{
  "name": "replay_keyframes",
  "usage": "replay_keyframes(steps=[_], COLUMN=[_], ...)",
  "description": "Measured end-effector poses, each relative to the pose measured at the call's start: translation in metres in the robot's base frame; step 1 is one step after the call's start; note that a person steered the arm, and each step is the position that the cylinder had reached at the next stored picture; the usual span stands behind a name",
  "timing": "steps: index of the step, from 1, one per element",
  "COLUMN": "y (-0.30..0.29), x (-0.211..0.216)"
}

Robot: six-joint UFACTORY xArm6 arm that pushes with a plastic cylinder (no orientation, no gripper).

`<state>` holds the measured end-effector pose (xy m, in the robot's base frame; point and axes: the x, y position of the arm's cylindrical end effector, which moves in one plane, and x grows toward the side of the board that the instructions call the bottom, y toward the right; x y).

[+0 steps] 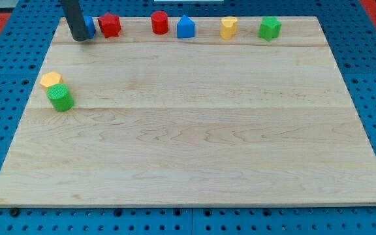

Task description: Move the yellow hexagon in between the red star and red circle

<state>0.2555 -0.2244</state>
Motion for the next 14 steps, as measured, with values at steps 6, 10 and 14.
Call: replay_keyframes(steps=[6, 10, 14], y=[-0.079, 0.022, 0.107], x=[0.130, 0.132, 0.114])
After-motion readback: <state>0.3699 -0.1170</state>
